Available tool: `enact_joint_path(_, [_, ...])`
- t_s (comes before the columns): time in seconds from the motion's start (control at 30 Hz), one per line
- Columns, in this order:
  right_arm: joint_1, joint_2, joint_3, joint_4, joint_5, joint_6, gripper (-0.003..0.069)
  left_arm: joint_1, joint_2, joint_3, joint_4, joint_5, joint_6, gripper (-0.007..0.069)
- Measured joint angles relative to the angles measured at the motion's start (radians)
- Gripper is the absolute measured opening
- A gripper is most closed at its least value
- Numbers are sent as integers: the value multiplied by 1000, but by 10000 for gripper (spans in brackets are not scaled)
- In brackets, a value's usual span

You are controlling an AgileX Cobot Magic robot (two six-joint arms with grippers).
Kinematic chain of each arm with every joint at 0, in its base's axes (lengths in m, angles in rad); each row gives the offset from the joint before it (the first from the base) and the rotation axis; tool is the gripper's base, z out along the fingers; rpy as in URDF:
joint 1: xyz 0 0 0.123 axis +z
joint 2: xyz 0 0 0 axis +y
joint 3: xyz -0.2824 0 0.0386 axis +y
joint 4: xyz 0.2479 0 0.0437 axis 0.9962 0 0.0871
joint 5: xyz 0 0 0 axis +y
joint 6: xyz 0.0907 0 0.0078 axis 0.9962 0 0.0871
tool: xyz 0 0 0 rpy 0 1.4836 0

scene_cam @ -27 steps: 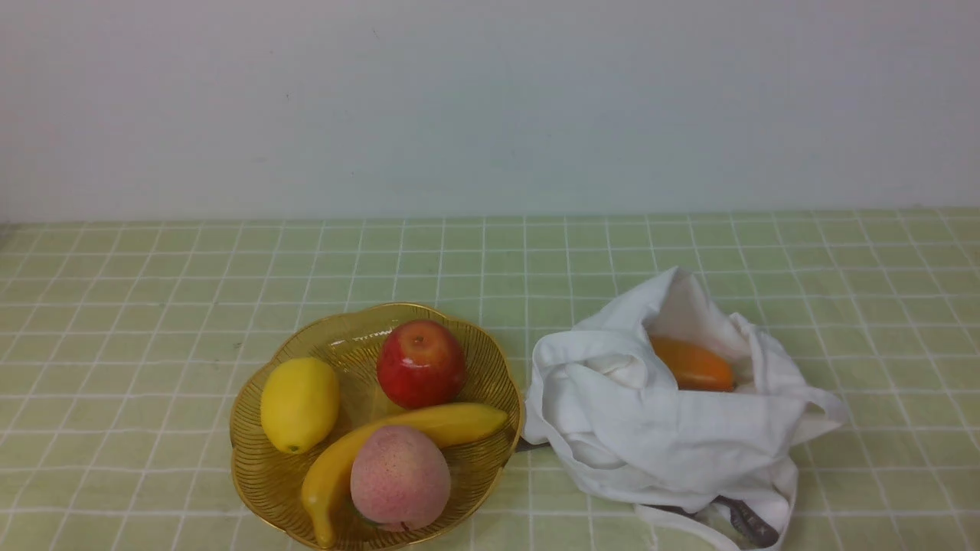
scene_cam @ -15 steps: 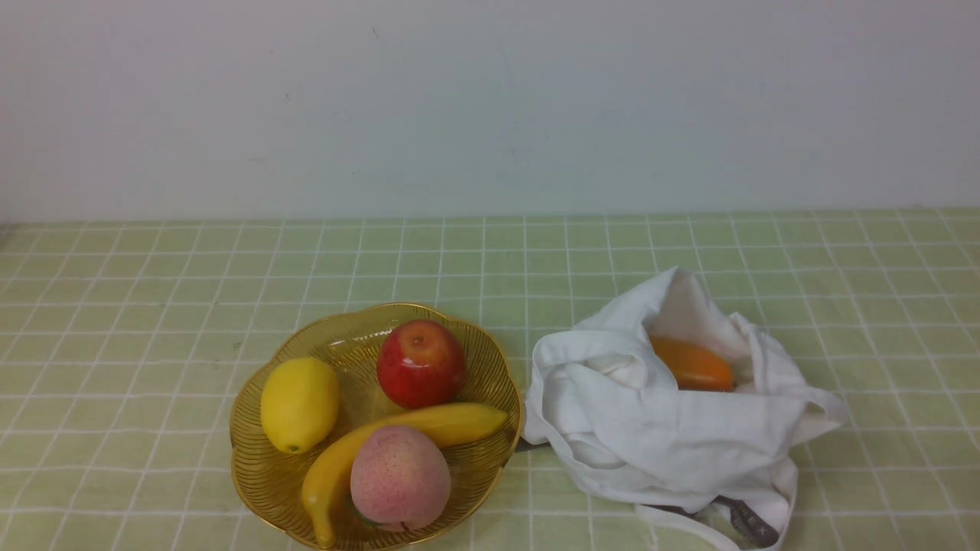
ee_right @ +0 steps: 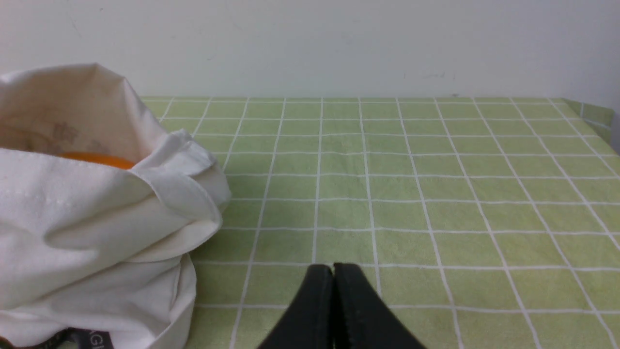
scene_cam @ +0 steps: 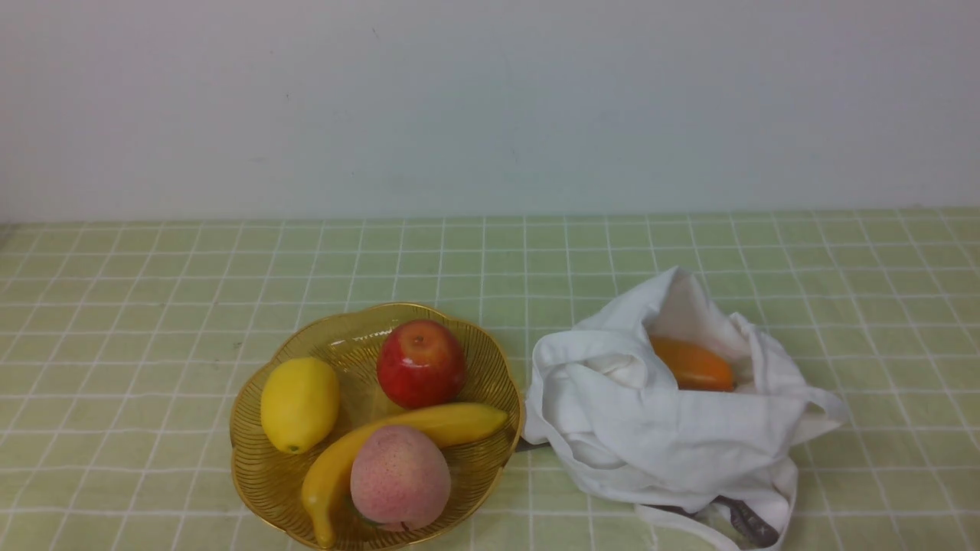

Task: Take the fruit out of the bag on the green coffee tablecloth and place them on the plate.
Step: 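Reach into the bag and grasp a fruit with the right gripper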

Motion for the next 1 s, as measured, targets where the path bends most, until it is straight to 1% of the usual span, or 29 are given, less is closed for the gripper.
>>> enact_joint_path(0.1, [0,0,0,22,-11,1,-15,0,0,0,0,0,0,-8])
enact_joint_path(0.17, [0,0,8,140,-84,51,-15,0,0,0,0,0,0,-8])
enact_joint_path(0.27, [0,0,8,369,-209,143,-15,0,0,0,0,0,0,-8])
enact_joint_path(0.3, [0,0,8,465,-255,178,-15,0,0,0,0,0,0,-8])
enact_joint_path(0.4, [0,0,8,637,-327,213,-15,0,0,0,0,0,0,-8])
enact_joint_path(0.47, [0,0,8,701,-348,207,-15,0,0,0,0,0,0,-8])
enact_joint_path(0.63, [0,0,8,739,-388,180,-15,0,0,0,0,0,0,-8])
enact_joint_path(0.7, [0,0,8,753,-420,179,-15,0,0,0,0,0,0,-8])
enact_joint_path(0.77, [0,0,8,773,-496,196,-15,0,0,0,0,0,0,-8])
enact_joint_path(0.83, [1,0,-1,772,-522,203,-15,0,0,0,0,0,0,-8])
enact_joint_path(0.9, [19,0,-78,694,-516,208,-15,0,0,0,0,0,0,-8])
enact_joint_path(0.93, [31,0,-127,635,-492,208,-15,0,0,0,0,0,0,-8])
enact_joint_path(0.97, [31,0,-138,622,-485,207,-15,0,0,0,0,0,0,-8])
enact_joint_path(1.0, [59,35,-248,492,-395,198,-15,0,0,0,0,0,0,-8])
